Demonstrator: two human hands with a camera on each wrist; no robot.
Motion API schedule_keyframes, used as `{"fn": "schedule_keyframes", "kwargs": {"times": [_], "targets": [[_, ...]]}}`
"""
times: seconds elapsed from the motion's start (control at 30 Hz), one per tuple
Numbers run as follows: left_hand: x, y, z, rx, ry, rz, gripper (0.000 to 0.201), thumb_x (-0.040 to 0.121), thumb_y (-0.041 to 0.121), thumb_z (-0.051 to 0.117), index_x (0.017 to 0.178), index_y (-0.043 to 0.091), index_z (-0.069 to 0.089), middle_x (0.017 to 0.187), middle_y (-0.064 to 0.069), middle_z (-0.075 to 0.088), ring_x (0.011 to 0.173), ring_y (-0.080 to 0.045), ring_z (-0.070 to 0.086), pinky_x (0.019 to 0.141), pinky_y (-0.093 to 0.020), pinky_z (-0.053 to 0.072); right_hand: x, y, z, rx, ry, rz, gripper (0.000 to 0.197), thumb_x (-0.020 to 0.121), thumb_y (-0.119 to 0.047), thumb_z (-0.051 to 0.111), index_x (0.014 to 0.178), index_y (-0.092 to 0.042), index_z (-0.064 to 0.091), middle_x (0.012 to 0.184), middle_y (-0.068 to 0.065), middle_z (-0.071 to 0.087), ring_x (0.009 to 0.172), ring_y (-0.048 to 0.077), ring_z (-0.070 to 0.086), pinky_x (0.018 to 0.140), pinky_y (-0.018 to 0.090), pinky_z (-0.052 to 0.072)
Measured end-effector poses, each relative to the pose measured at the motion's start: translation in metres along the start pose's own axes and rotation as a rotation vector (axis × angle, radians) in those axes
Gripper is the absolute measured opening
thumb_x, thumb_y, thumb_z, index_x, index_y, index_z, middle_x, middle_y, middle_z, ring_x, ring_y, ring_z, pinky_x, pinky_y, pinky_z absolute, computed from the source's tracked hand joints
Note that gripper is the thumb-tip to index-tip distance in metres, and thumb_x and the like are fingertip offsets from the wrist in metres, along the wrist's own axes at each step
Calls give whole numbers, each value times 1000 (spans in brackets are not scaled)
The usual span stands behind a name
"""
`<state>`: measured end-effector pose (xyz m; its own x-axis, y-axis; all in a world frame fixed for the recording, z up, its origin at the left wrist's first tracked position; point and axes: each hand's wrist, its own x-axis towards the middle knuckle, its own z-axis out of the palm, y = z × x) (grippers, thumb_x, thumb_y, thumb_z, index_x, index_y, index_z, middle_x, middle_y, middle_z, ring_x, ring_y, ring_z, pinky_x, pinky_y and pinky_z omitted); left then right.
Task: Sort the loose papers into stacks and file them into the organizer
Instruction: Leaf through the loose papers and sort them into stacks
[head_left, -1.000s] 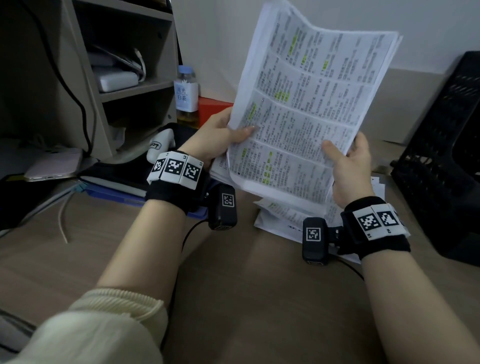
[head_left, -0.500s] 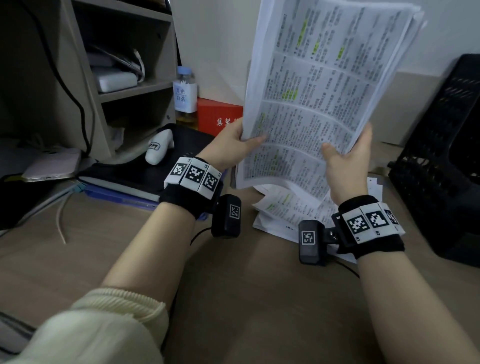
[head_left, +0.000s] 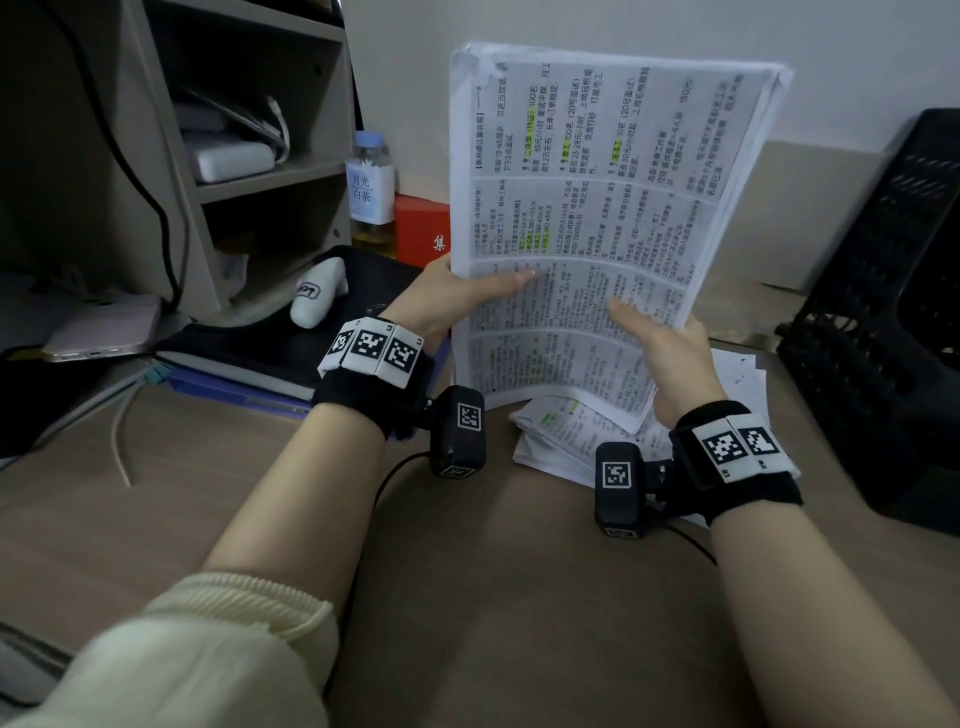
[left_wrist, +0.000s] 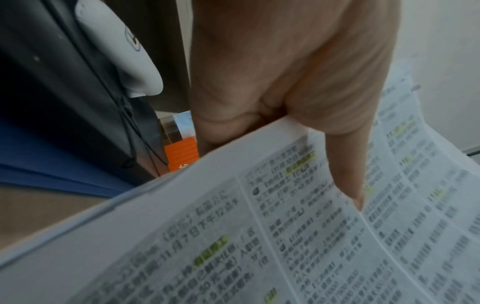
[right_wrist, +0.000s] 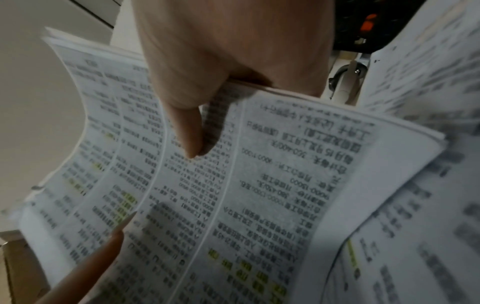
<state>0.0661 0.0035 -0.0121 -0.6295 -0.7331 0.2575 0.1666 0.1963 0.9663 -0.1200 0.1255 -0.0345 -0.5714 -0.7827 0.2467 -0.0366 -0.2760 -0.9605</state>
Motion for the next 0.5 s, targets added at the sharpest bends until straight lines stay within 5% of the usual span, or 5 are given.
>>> {"fn": "schedule_keyframes", "kwargs": {"times": [0.13, 0.23, 0.37, 0.5], "targets": [[1, -1, 5, 39, 7, 3, 41, 84, 11, 73, 124, 8, 63, 118, -3, 71, 109, -14, 67, 96, -33, 53, -2, 3, 0, 27, -8, 38, 30, 85, -18, 71, 113, -21, 63, 97, -15, 69, 75, -12, 65, 58, 7, 49], [3, -4, 5, 71, 1, -6, 43, 83, 12, 75, 125, 9, 63, 118, -4, 70, 109, -15, 67, 94, -33, 54, -1, 5, 2, 16, -1, 45, 24, 84, -12, 72, 106, -20, 65, 96, -11, 71, 81, -5, 69, 67, 14, 52], [5, -13, -1, 90, -63, -51, 40, 87, 9, 69, 126, 5, 62, 123, -8, 67, 107, -12, 67, 94, -30, 54, -1, 7, 2, 20, -5, 64, 24, 82, -15, 74, 100, -27, 62, 91, -18, 66, 74, -16, 61, 62, 7, 44], [3, -18, -1, 127, -41, -71, 47, 84, 35, 73, 126, 16, 64, 125, 1, 67, 116, -11, 63, 106, -39, 46, -2, 8, 3, 11, 4, 42, 21, 84, -10, 72, 93, -27, 62, 90, -16, 66, 72, -15, 63, 58, 4, 46]]}}
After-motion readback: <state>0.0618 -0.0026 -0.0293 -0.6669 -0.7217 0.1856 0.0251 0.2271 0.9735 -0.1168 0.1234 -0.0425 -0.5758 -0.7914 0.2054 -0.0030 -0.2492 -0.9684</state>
